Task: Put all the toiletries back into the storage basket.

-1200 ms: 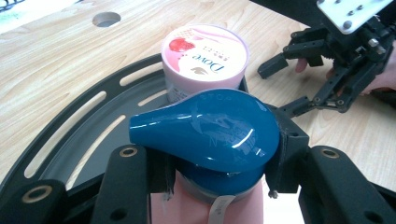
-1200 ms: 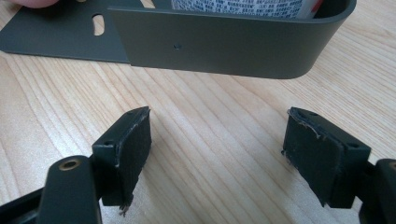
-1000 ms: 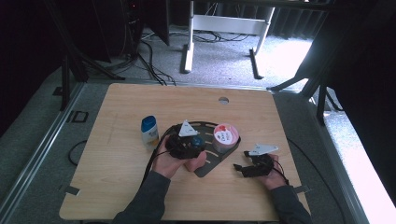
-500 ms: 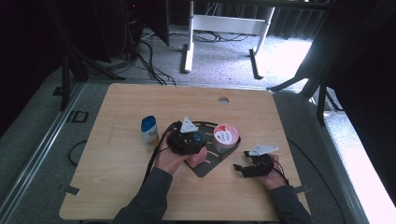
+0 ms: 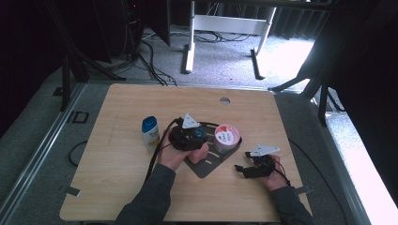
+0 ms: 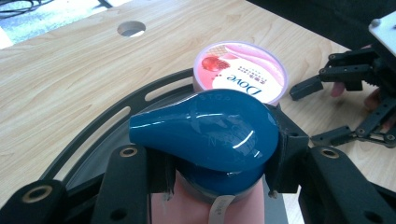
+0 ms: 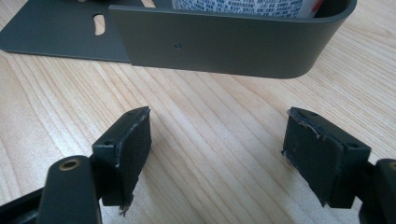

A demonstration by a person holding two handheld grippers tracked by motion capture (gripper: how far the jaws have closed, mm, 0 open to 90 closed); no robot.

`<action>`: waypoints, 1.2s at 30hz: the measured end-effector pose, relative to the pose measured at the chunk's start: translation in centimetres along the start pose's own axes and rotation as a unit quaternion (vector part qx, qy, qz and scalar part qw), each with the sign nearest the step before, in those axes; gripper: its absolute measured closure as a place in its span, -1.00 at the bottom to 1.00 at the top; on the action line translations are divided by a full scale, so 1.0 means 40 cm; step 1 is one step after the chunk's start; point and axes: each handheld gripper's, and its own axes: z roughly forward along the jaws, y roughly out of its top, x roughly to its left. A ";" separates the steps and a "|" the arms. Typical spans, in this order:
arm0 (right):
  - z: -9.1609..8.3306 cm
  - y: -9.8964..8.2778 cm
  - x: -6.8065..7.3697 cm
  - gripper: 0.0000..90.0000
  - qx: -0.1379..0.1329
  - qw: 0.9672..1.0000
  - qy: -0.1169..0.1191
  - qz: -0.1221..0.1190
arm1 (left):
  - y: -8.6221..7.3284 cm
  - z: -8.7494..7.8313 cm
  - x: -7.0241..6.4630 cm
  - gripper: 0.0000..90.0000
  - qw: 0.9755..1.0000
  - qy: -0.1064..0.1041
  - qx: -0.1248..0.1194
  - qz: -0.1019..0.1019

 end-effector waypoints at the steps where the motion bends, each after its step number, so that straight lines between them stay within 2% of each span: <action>1: 0.000 0.000 0.000 -0.48 0.000 1.000 0.000 0.000 | 0.001 0.003 0.002 0.18 1.000 0.001 0.000 0.000; 21: 0.000 0.000 -0.001 -0.48 0.000 1.000 0.000 0.000 | 0.025 0.035 0.040 0.18 0.999 0.026 -0.004 -0.017; 32: 0.000 0.000 0.000 -0.48 0.000 1.000 0.000 0.000 | 0.054 0.051 0.052 0.18 0.999 0.036 -0.011 -0.011; 36: 0.000 0.000 0.000 -0.48 0.000 1.000 0.000 0.000 | 0.069 0.067 0.056 0.18 0.999 0.038 -0.010 -0.002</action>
